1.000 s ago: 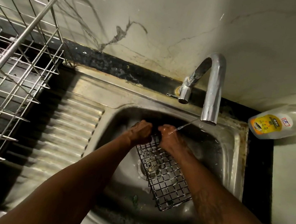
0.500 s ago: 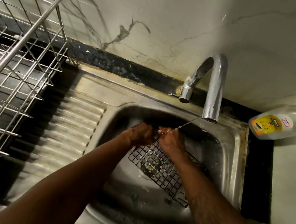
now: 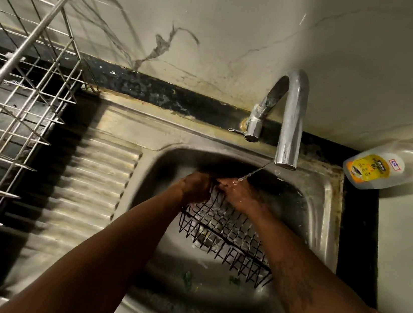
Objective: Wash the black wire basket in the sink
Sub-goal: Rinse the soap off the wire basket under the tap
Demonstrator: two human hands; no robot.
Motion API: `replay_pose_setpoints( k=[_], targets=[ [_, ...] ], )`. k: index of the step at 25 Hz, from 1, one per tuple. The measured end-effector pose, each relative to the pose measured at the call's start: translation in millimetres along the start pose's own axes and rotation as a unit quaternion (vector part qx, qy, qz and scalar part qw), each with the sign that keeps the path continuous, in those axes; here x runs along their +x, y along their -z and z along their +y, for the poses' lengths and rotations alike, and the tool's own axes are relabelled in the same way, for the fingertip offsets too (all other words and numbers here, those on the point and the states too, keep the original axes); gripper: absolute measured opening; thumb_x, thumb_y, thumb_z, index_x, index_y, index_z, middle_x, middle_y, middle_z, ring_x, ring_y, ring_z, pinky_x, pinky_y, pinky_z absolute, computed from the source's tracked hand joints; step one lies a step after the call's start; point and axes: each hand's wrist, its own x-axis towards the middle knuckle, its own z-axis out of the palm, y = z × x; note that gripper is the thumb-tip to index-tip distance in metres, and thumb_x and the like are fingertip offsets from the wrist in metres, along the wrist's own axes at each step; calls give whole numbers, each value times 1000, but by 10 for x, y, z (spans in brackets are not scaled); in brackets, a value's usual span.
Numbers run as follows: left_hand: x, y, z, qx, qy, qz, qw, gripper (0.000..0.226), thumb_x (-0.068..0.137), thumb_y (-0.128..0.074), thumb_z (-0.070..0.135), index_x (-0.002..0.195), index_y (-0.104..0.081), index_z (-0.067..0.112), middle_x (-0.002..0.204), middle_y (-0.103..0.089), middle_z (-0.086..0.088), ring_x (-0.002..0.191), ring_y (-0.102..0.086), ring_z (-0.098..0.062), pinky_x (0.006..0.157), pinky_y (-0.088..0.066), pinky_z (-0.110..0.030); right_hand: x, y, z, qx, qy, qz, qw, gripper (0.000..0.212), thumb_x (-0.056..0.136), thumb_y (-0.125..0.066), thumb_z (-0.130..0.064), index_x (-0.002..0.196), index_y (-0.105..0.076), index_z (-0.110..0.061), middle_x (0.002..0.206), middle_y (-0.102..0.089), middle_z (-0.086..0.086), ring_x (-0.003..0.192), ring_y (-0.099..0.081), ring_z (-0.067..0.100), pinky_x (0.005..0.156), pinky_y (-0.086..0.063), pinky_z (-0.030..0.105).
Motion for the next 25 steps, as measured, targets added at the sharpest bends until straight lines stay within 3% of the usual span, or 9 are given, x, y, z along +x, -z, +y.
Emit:
replay_pose_setpoints(
  k=[4,7,11,13,16,18,21,23,25],
  targets=[
    [-62,42,-212,-33,56,-5,998,23,95,-58,13,108,-68,-3,103,-71,-18,96,-70,-31,68,-52,-29,-157,256,356,-12,0,-29,1000,28,99,-58,-25,125,-68,-31,122,-66,-1,108,-59,22,97,-50,42],
    [-110,38,-123,-47,67,40,996,22,96,-54,9,108,-69,0,109,-70,-17,101,-69,-32,78,-54,-32,-209,250,262,-50,-18,-15,999,27,102,-47,-37,113,-71,-29,111,-65,2,104,-62,25,92,-50,40],
    [-142,-175,157,-131,47,94,986,24,94,-57,15,114,-70,11,113,-71,-12,104,-68,-27,84,-52,-30,-73,-127,-172,-98,97,18,990,36,94,-48,-55,117,-68,-37,120,-66,1,107,-62,27,94,-50,37],
    [-190,-147,84,-122,78,85,986,25,93,-58,13,115,-68,6,112,-70,-16,103,-68,-31,85,-55,-34,-145,-106,-148,-114,140,29,983,49,85,-43,-67,119,-66,-42,123,-67,1,102,-62,24,92,-51,38],
    [-226,-12,-239,-195,157,63,966,22,97,-54,9,113,-67,2,111,-69,-15,101,-68,-30,82,-56,-36,-215,190,31,-59,18,38,997,32,101,-50,-32,130,-64,-29,125,-62,10,102,-61,25,92,-51,40],
    [-329,38,-332,-98,157,47,982,25,102,-47,11,118,-66,9,115,-68,-6,97,-66,-16,76,-51,-25,-201,316,385,-29,-17,35,999,30,101,-57,-18,129,-67,-24,123,-64,9,98,-60,19,88,-49,34],
    [-362,108,-304,-196,191,20,962,23,102,-48,14,116,-64,6,114,-68,-8,79,-59,-6,64,-44,-17,-221,287,519,-14,-47,41,998,33,97,-61,-14,128,-66,-24,122,-63,5,99,-58,16,87,-49,31],
    [-398,83,-306,-43,98,77,991,23,104,-43,11,114,-64,6,115,-66,-5,95,-64,-13,71,-43,-23,-172,166,395,-18,-50,45,998,36,94,-64,-18,129,-64,-27,121,-59,4,103,-58,20,90,-51,35],
    [-397,23,-301,-59,98,72,991,23,103,-44,11,113,-64,5,116,-66,-8,96,-64,-15,72,-44,-25,-134,83,100,17,-22,38,999,29,96,-62,-26,125,-67,-26,120,-62,4,105,-61,22,94,-52,38]
  ],
)
